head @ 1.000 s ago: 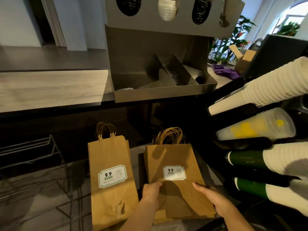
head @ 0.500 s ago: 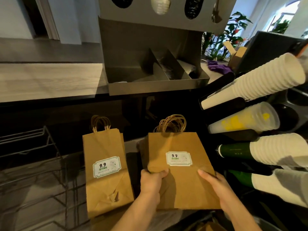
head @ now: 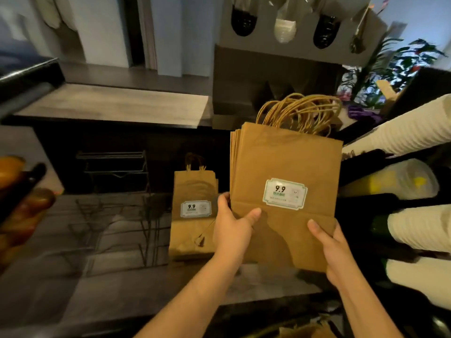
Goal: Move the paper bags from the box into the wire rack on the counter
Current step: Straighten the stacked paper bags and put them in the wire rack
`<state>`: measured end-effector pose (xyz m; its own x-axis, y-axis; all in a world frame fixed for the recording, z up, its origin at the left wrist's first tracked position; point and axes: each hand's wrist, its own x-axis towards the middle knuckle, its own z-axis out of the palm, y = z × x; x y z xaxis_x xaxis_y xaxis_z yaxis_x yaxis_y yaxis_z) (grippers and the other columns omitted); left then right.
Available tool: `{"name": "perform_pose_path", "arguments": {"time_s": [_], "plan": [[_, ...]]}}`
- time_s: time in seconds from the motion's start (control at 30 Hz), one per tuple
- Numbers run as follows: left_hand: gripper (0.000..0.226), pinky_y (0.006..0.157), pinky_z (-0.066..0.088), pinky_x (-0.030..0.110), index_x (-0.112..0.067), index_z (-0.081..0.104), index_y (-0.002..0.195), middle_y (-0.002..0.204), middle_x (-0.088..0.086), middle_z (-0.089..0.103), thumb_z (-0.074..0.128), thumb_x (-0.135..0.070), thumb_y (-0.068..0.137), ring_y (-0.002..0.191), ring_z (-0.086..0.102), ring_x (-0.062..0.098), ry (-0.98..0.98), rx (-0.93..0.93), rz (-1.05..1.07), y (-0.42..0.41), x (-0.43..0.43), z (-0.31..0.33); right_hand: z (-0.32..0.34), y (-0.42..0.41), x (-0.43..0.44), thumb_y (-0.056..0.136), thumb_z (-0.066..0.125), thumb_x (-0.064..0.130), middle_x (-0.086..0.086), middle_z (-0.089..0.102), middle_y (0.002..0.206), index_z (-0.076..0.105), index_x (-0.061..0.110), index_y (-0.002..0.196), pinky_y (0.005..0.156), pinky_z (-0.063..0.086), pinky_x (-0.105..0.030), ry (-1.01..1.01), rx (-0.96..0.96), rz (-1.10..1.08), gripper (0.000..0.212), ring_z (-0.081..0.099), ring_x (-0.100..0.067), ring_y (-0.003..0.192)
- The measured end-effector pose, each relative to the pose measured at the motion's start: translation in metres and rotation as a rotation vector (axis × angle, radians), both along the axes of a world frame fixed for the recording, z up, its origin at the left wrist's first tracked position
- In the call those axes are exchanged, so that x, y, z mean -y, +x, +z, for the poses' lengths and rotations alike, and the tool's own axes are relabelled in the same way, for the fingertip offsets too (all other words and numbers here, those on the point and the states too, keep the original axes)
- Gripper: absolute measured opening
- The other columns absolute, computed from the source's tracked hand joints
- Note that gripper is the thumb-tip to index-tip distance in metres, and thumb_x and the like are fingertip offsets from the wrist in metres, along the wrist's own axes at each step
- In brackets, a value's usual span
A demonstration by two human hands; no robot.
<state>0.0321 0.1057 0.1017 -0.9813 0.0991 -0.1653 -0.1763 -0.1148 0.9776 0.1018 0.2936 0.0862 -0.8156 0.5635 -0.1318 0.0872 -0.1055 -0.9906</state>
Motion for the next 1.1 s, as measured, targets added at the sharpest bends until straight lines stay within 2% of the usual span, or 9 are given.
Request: {"name": "perform_pose_path", "arguments": {"time_s": [0.13, 0.23, 0.33, 0.5, 0.73, 0.83, 0.93, 1.1], "plan": [[0.058, 0.091, 0.051, 0.049, -0.05, 0.037, 0.116, 0.112, -0.017, 0.06, 0.075, -0.032, 0.076, 0.107, 0.06, 0.017, 0.025, -0.041, 0.06, -0.008, 0.034, 0.016, 0.013, -0.021, 0.029, 0.081, 0.067, 0.034, 0.01, 0.061, 0.115, 0.041, 0.032, 0.137, 0.078, 0.049, -0.033, 0.009, -0.075, 0.063, 0.062, 0.059, -0.01, 0.102], [0.058, 0.096, 0.047, 0.051, -0.045, 0.037, 0.122, 0.117, -0.016, 0.057, 0.074, -0.031, 0.08, 0.111, 0.056, 0.018, 0.008, -0.072, 0.112, -0.026, 0.059, 0.023, 0.024, -0.043, 0.055, 0.076, 0.066, 0.035, 0.012, 0.06, 0.114, 0.04, 0.034, 0.133, 0.088, 0.048, -0.037, 0.039, -0.128, 0.089, 0.063, 0.058, -0.009, 0.101], [0.061, 0.097, 0.046, 0.052, -0.045, 0.036, 0.126, 0.12, -0.015, 0.056, 0.074, -0.034, 0.08, 0.112, 0.054, 0.017, -0.017, -0.128, 0.144, -0.05, 0.082, 0.031, 0.034, -0.071, 0.079, 0.077, 0.065, 0.036, 0.014, 0.059, 0.113, 0.041, 0.039, 0.127, 0.089, 0.047, -0.038, 0.076, -0.181, 0.104, 0.056, 0.058, -0.008, 0.101], [0.063, 0.094, 0.049, 0.051, -0.04, 0.038, 0.129, 0.119, -0.011, 0.059, 0.075, -0.028, 0.079, 0.11, 0.057, 0.018, 0.009, -0.176, 0.194, -0.099, 0.129, 0.042, 0.042, -0.126, 0.121, 0.072, 0.067, 0.042, 0.013, 0.06, 0.116, 0.042, 0.043, 0.125, 0.081, 0.049, -0.033, 0.091, -0.217, 0.16, 0.058, 0.058, -0.008, 0.104], [0.056, 0.086, 0.052, 0.044, -0.041, 0.04, 0.118, 0.117, -0.005, 0.059, 0.075, -0.018, 0.08, 0.105, 0.059, 0.019, 0.045, -0.164, 0.253, -0.153, 0.203, 0.053, 0.05, -0.194, 0.183, 0.065, 0.07, 0.048, 0.006, 0.059, 0.119, 0.038, 0.036, 0.134, 0.091, 0.05, -0.043, 0.122, -0.193, 0.273, 0.077, 0.059, -0.015, 0.107], [0.056, 0.089, 0.051, 0.05, -0.041, 0.039, 0.117, 0.115, -0.005, 0.059, 0.074, -0.017, 0.081, 0.104, 0.059, 0.02, 0.012, -0.17, 0.291, -0.171, 0.237, 0.054, 0.053, -0.217, 0.212, 0.071, 0.069, 0.041, 0.009, 0.058, 0.117, 0.037, 0.045, 0.124, 0.092, 0.049, -0.043, 0.096, -0.211, 0.364, 0.063, 0.058, -0.013, 0.107], [0.056, 0.089, 0.051, 0.048, -0.038, 0.037, 0.12, 0.111, -0.008, 0.058, 0.07, -0.013, 0.084, 0.1, 0.058, 0.015, 0.003, -0.206, 0.305, -0.182, 0.269, 0.05, 0.05, -0.232, 0.238, 0.076, 0.069, 0.038, 0.007, 0.057, 0.123, 0.037, 0.051, 0.117, 0.091, 0.052, -0.044, 0.1, -0.262, 0.481, 0.054, 0.059, -0.017, 0.113], [0.061, 0.09, 0.049, 0.045, -0.045, 0.029, 0.12, 0.109, -0.015, 0.054, 0.068, -0.012, 0.086, 0.103, 0.054, 0.015, -0.022, -0.217, 0.299, -0.188, 0.308, 0.034, 0.031, -0.244, 0.271, 0.08, 0.067, 0.031, 0.007, 0.062, 0.121, 0.039, 0.043, 0.124, 0.083, 0.056, -0.029, 0.065, -0.299, 0.577, 0.054, 0.063, -0.01, 0.11]]}}
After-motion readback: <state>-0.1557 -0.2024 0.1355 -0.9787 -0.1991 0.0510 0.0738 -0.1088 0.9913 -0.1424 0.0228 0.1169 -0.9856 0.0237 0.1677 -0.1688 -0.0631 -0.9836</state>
